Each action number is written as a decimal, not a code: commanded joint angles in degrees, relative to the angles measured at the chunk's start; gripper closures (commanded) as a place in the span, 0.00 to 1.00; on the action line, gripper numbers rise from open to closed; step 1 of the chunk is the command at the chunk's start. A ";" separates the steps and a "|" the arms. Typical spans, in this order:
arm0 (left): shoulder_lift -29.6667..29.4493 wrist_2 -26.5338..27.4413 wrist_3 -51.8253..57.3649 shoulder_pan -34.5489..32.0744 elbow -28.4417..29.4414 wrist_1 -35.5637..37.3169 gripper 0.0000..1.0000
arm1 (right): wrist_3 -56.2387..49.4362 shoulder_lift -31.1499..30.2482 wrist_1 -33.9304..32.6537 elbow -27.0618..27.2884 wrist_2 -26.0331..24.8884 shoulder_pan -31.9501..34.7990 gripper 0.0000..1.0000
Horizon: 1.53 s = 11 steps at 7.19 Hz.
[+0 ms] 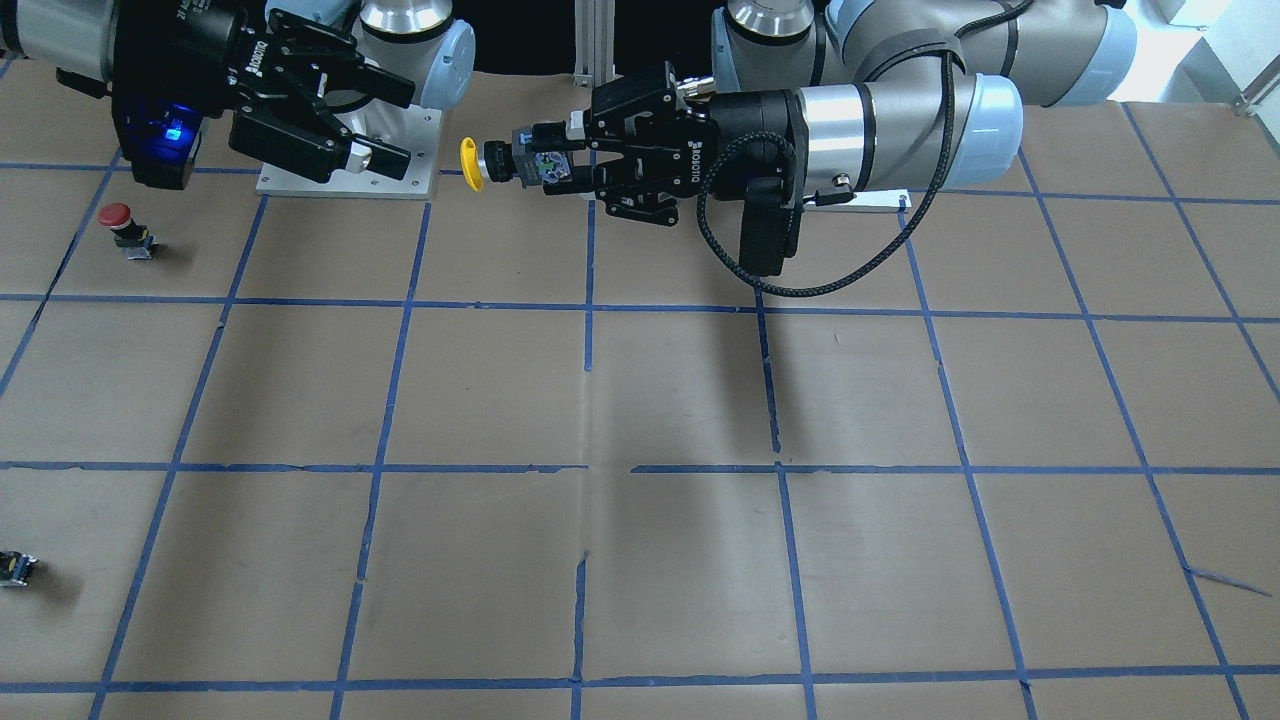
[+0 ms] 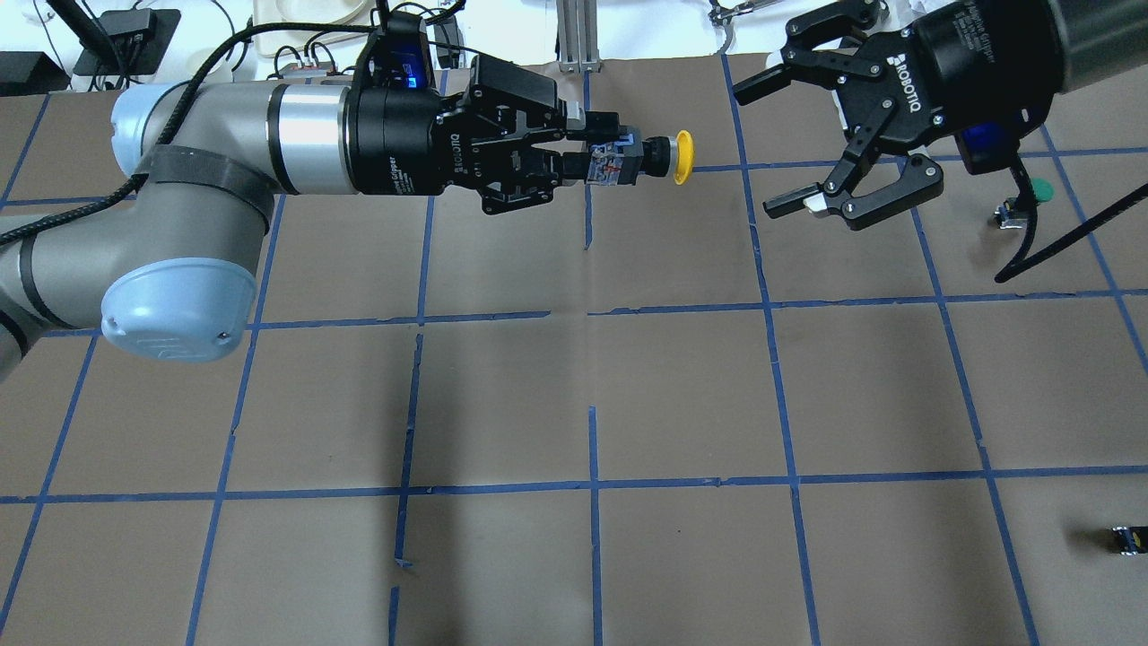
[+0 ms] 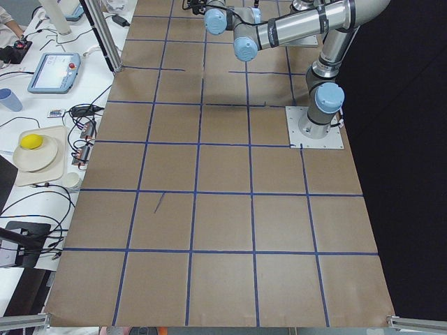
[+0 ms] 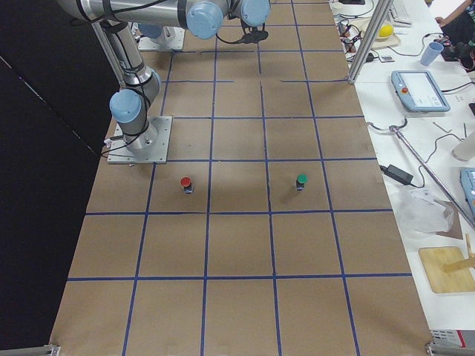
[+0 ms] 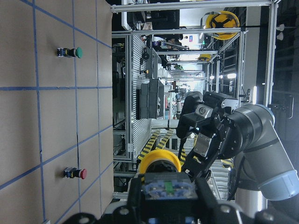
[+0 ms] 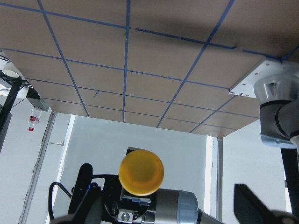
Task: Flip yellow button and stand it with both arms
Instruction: 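Bring the open right gripper to the yellow cap held by the left gripper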
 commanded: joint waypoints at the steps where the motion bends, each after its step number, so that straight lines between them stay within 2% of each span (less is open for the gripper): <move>1: 0.06 -0.21 -0.81 -0.22 0.02 0.12 0.99 | 0.36 -0.34 7.33 0.02 1.12 -0.72 0.00; 2: 0.06 -0.21 -0.81 -0.31 0.02 0.12 0.99 | -0.08 -0.17 7.62 0.37 1.65 -2.90 0.00; 3: 0.06 -0.30 -0.81 -0.31 0.10 0.12 0.99 | -0.34 0.18 7.28 0.81 5.92 -3.18 0.00; 10: 0.24 -1.88 -0.81 -0.57 0.37 0.12 0.99 | 0.44 0.98 6.22 3.10 6.58 1.73 0.00; 11: 0.24 -1.88 -0.81 -0.57 0.37 0.12 0.99 | 0.44 1.06 6.39 3.19 10.14 2.00 0.00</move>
